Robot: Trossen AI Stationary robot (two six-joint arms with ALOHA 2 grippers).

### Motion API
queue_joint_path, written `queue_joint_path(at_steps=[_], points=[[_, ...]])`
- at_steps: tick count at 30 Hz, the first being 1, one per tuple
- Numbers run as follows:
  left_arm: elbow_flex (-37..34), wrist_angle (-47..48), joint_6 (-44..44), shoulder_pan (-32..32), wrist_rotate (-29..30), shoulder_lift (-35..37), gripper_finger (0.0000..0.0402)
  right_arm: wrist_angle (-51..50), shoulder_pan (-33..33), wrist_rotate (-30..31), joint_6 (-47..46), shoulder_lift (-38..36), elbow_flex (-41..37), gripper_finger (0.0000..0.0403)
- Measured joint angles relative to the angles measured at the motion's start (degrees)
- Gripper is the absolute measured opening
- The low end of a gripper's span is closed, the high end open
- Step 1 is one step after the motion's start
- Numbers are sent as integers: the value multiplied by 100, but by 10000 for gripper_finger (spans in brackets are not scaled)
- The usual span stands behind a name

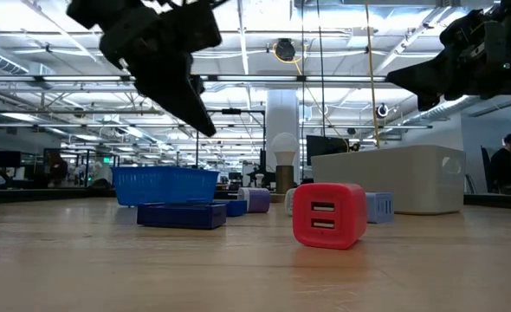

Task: Pick & Place Office items
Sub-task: Put the blue timer into the blue bin

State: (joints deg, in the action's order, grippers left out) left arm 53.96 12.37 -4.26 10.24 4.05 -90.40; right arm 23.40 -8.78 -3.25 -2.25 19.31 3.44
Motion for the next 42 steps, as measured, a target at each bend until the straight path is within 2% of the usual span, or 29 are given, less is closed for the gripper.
queue_joint_path(at_steps=[7,14,20,33,42], points=[[203,103,682,-20,295,-536,238,-11,0,0,-5,0,-2,4],[209,389,1154,-208,344,-597,285,-13,-2,4,46,2,-2,4],[207,506,1413,-457,-276,-598,295,-9,-1,9,103,17,-2,4],[207,502,2094,-584,-461,-614,296,56,-2,15,141,162,-2,4],[198,412,2249,-627,-494,-1030,296,80,0,15,132,199,-2,4]])
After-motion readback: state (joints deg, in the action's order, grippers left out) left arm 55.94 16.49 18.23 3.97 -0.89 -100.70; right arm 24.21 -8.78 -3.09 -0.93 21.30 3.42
